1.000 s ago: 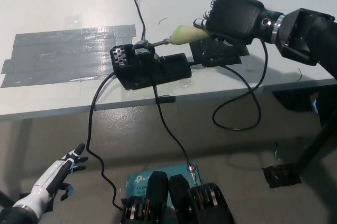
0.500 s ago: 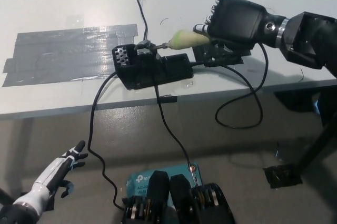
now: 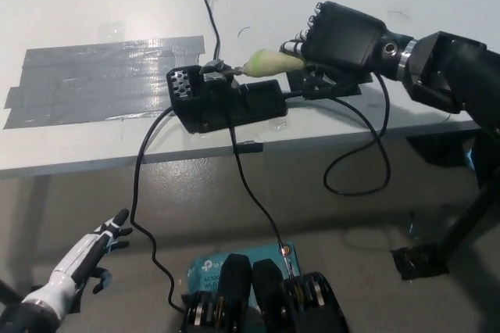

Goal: The robot uses its right hand to grab and lift the soldering gun kept on the middle of the table and puts it in its base

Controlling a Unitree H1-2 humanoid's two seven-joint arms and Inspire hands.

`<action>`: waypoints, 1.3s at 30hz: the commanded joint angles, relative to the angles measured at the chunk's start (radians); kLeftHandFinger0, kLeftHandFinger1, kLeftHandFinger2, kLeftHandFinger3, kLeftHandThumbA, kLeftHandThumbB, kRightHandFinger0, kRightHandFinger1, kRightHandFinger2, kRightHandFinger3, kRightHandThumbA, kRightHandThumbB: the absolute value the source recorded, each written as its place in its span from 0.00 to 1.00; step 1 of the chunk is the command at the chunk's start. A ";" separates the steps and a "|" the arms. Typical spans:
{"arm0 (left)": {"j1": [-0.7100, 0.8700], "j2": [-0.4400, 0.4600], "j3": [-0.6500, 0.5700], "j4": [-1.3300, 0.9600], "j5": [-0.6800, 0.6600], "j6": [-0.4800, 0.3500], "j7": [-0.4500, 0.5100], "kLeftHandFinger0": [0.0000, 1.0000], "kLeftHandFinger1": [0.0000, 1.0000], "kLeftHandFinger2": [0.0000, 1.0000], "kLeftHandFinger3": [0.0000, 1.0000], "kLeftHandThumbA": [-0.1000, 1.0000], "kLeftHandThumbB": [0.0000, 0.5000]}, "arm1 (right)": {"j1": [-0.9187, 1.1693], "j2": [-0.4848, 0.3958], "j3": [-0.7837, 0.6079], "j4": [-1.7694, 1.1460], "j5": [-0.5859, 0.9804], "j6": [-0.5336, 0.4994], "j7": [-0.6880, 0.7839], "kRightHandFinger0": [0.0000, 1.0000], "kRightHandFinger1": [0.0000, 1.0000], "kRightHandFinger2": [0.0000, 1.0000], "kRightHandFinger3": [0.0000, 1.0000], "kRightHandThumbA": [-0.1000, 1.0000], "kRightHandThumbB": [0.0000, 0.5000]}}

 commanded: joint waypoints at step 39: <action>-0.060 -0.017 -0.092 -0.102 0.043 0.022 -0.018 0.95 0.99 0.98 1.00 1.00 0.62 | -0.265 0.122 0.367 0.198 0.133 -0.001 -0.092 0.00 0.01 0.50 0.57 0.04 0.31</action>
